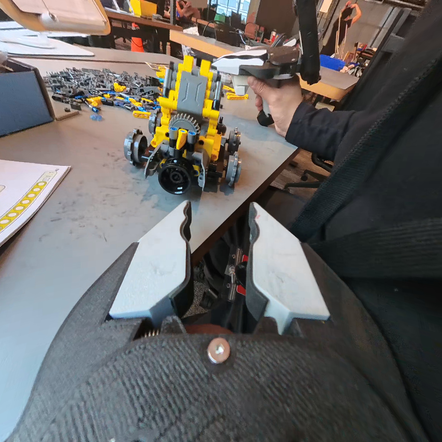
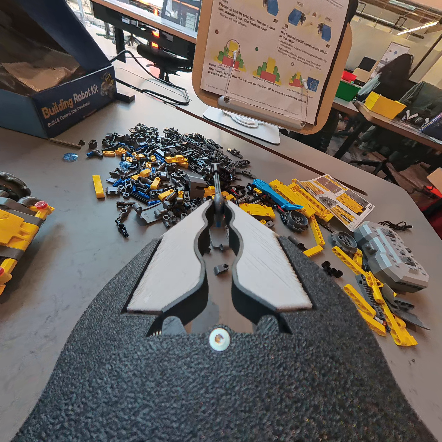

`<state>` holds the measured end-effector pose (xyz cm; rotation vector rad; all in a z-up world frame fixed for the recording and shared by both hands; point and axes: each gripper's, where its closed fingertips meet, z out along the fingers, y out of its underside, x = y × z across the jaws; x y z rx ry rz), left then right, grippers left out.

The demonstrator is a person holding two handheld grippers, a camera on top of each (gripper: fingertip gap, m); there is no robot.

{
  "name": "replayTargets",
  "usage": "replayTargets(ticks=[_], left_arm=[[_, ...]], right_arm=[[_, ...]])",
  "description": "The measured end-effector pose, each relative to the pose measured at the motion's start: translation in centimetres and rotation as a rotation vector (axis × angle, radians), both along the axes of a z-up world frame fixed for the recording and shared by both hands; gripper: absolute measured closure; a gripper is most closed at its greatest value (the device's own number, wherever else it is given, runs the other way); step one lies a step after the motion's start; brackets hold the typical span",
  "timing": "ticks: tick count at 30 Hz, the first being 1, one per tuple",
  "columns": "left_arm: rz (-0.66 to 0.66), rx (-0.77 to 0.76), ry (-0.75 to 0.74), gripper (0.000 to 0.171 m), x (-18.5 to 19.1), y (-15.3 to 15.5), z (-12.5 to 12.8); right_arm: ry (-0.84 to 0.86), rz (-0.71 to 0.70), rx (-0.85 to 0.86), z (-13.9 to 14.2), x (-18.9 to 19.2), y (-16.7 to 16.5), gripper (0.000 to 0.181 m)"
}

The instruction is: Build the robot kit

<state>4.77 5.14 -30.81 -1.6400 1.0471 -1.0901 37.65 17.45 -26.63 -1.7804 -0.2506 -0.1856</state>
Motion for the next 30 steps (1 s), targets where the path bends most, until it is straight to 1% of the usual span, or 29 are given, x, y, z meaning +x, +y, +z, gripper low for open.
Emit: replayTargets(ticks=[4,14,20,30], left_arm=[[-0.012,-0.07,0.007,0.124,-0.2,0.3,-0.8],[-0.03,-0.079,0.011,0.124,-0.8,-0.1,-0.8],[-0.063,-0.121,0.025,0.122,-0.5,-0.6,-1.2],[-0.056,-0.117,0.044,0.122,-0.5,-0.8,-1.2]], right_arm=[[-0.044,-0.002,-0.007,-0.2,-0.3,0.1,0.175],[-0.076,-0.021,-0.029,-0.6,-0.2,0.3,0.175],[-0.089,-0.025,-0.03,-0.6,-0.2,0.3,0.175],[-0.104,-0.029,-0.034,-0.7,-0.2,0.3,0.175]])
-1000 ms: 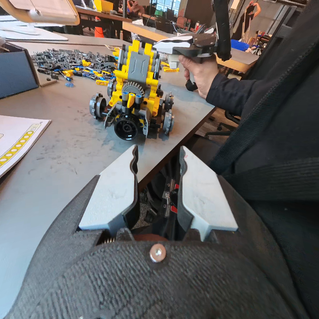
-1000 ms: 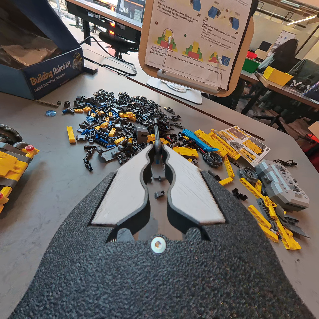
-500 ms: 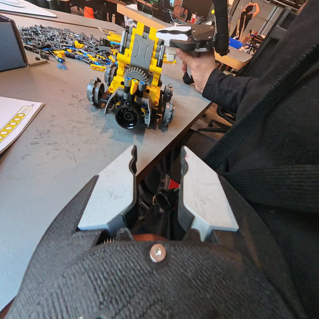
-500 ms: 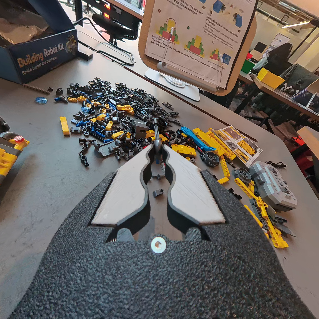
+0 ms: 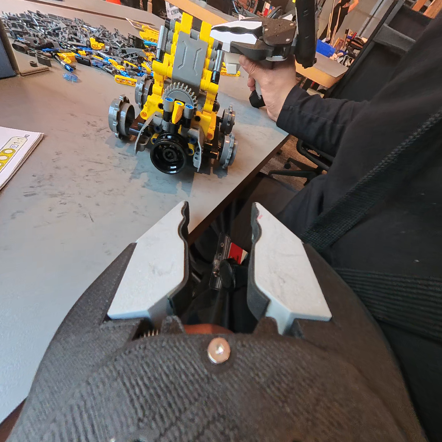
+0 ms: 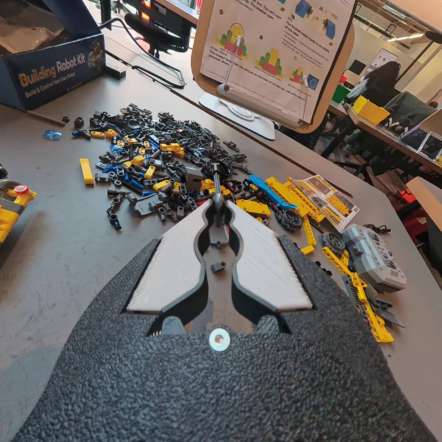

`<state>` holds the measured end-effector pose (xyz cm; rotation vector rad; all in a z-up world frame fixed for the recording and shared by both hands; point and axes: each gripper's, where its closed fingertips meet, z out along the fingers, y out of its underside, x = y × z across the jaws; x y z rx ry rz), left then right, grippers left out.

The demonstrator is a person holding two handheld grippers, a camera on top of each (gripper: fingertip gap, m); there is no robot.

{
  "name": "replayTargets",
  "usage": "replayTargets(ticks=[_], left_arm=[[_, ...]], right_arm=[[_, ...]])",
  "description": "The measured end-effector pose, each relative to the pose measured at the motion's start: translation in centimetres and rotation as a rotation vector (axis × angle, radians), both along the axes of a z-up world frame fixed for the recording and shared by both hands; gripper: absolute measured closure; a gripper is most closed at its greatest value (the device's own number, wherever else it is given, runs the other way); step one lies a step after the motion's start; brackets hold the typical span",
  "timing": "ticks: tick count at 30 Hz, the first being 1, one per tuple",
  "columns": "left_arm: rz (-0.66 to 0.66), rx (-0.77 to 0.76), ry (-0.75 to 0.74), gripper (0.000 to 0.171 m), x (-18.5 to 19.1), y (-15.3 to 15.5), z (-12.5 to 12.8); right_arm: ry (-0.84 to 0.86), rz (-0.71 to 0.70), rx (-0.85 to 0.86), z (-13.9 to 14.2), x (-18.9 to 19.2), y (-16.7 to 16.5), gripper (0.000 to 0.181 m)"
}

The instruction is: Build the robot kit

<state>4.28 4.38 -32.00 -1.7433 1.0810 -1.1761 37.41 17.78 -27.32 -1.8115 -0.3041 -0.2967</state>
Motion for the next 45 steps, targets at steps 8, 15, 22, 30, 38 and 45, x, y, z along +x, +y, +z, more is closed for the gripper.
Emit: replayTargets(ticks=[8,15,22,30,38,45], left_arm=[[-0.002,-0.01,0.035,0.123,-0.1,-0.2,-0.5],[0.0,-0.035,0.051,0.123,-0.1,-0.1,-1.0],[-0.004,-0.043,0.046,0.124,-0.1,-0.1,-1.1],[0.042,0.019,0.046,0.124,-0.5,0.7,-0.6],[0.107,0.134,-0.013,0.125,-0.2,1.1,1.6],[0.191,0.189,0.054,0.119,1.4,2.2,2.4]], right_arm=[[-0.009,0.0,-0.008,-0.2,-0.1,0.0,0.175],[-0.005,-0.002,-0.009,-0.2,-0.1,0.0,0.175],[-0.001,-0.001,-0.009,-0.2,-0.1,0.0,0.175],[-0.011,0.022,0.004,0.0,-0.6,0.0,0.176],[0.076,0.186,0.057,1.2,-3.6,-0.6,0.176],[0.23,0.41,0.012,1.7,-8.2,-4.6,0.175]])
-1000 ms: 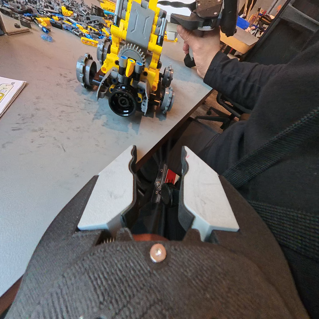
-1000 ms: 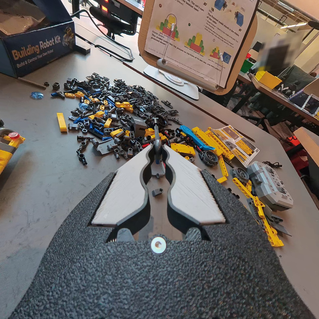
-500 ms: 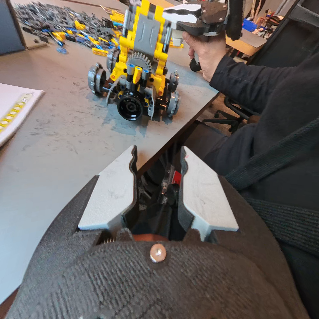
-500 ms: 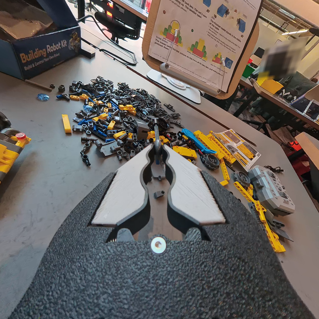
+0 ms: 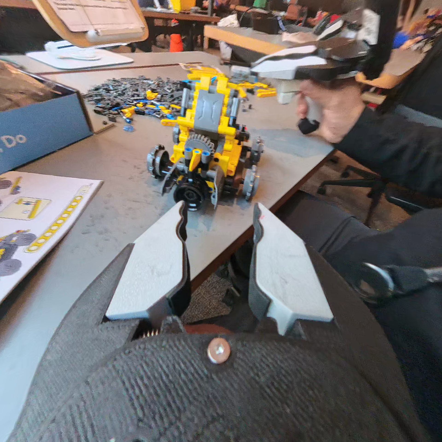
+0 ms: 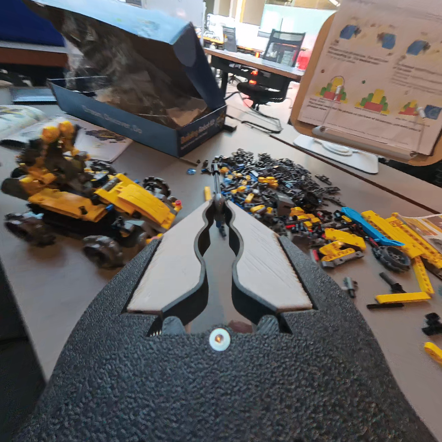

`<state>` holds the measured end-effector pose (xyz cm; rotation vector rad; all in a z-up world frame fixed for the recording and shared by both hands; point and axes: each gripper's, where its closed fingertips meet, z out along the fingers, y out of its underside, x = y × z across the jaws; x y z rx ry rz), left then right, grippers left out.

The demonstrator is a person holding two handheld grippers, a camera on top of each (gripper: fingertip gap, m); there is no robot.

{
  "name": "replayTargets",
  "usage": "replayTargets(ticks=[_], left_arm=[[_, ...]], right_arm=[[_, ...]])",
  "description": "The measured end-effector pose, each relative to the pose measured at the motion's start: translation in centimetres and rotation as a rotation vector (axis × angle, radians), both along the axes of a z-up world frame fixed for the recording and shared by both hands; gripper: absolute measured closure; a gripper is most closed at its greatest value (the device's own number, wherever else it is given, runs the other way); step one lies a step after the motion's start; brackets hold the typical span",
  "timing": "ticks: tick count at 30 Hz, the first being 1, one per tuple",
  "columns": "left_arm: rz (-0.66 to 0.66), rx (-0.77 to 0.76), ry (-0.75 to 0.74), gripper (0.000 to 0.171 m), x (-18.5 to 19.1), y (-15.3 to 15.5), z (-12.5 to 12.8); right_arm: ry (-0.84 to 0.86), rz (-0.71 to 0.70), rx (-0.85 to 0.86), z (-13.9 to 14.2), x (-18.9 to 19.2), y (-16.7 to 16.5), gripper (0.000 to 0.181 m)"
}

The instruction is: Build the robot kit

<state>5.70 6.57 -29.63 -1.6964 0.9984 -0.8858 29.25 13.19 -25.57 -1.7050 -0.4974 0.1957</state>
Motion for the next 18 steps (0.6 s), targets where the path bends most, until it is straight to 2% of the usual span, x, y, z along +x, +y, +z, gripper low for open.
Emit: replayTargets(ticks=[3,6,8,12,18], left_arm=[[0.021,0.015,0.064,0.117,1.1,1.0,1.0],[0.016,0.069,0.086,0.118,2.8,2.2,3.4],[-0.029,0.074,0.134,0.115,4.2,2.6,4.1],[-0.084,0.06,0.235,0.111,6.5,3.8,3.6],[-0.096,0.126,0.261,0.121,7.9,4.9,4.2]], right_arm=[[0.036,0.123,-0.071,-0.4,-3.2,-2.9,0.175],[0.026,0.192,-0.072,0.1,-5.6,-5.3,0.175],[0.003,0.211,-0.057,0.6,-6.5,-6.3,0.175],[-0.063,0.182,-0.077,-0.3,-5.9,-6.2,0.175],[-0.001,0.23,-0.169,-0.9,-5.3,-5.0,0.175]])
